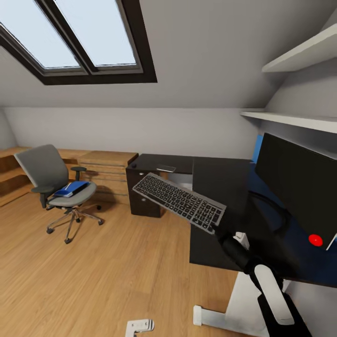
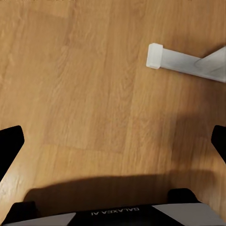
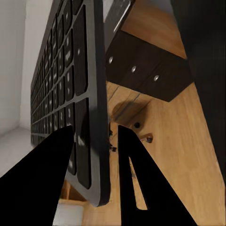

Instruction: In the bedroom, organize the workspace by keeping the computer under the desk, ensuring the monitor is on the desk, placing the keyboard on the desk next to the monitor, placing the mouse on the desk next to the keyboard, moving the folder from the swivel chair onto the desk next to the mouse, stacking the notebook on top of the folder with the pen on top of the notebook, and positioning the swivel chair next to the desk.

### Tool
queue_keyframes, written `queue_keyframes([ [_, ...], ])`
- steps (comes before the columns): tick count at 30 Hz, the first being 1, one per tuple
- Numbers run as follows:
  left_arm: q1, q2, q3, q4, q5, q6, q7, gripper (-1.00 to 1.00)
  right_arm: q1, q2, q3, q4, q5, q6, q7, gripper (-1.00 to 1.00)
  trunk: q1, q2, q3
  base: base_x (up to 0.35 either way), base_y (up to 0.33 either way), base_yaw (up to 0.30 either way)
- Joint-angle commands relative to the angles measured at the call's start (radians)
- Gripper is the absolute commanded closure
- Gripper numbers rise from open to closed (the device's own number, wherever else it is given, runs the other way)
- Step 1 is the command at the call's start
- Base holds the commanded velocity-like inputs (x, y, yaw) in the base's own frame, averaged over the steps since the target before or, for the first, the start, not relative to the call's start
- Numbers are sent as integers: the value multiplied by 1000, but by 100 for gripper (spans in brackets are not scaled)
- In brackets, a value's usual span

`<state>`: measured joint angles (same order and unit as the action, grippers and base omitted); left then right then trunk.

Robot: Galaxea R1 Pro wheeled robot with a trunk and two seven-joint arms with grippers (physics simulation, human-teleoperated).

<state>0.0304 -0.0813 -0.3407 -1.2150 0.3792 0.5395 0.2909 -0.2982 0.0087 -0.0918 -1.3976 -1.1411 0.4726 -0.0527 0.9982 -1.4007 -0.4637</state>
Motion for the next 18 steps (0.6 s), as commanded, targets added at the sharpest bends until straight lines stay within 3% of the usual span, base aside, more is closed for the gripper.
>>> queue_keyframes([
  [1,0,0,-1,-2,11,2,9,-100,-1,39,8,-3,0,-56,-22,100,-4,7,2,0,0,0],
  [2,0,0,-1,-2,11,2,9,-100,-2,76,25,-5,8,-119,-34,100,-8,14,5,0,0,0],
  [3,0,0,-1,-2,10,2,9,-100,-2,92,35,-5,11,-153,-38,100,-12,21,9,0,0,0],
  [5,0,0,0,-1,10,2,10,-100,-3,135,80,-5,16,-301,-50,100,-15,28,12,0,0,0],
  [6,-1,0,0,-1,9,-1,10,-100,-3,153,139,2,18,-463,-76,100,-15,28,12,0,0,0],
  [9,0,1,0,0,9,-26,10,-100,-3,160,199,23,15,-612,-113,100,-15,28,12,0,0,0],
  [10,0,1,0,1,10,-63,10,-100,-3,161,220,79,13,-688,-123,100,-15,28,12,0,0,0],
  [13,0,1,0,12,9,-104,10,-100,-3,162,229,141,10,-745,-114,100,-15,28,12,31,0,0],
  [18,0,2,0,19,9,-120,10,-100,-3,162,230,162,-11,-767,-102,100,-15,28,12,229,56,0],
])
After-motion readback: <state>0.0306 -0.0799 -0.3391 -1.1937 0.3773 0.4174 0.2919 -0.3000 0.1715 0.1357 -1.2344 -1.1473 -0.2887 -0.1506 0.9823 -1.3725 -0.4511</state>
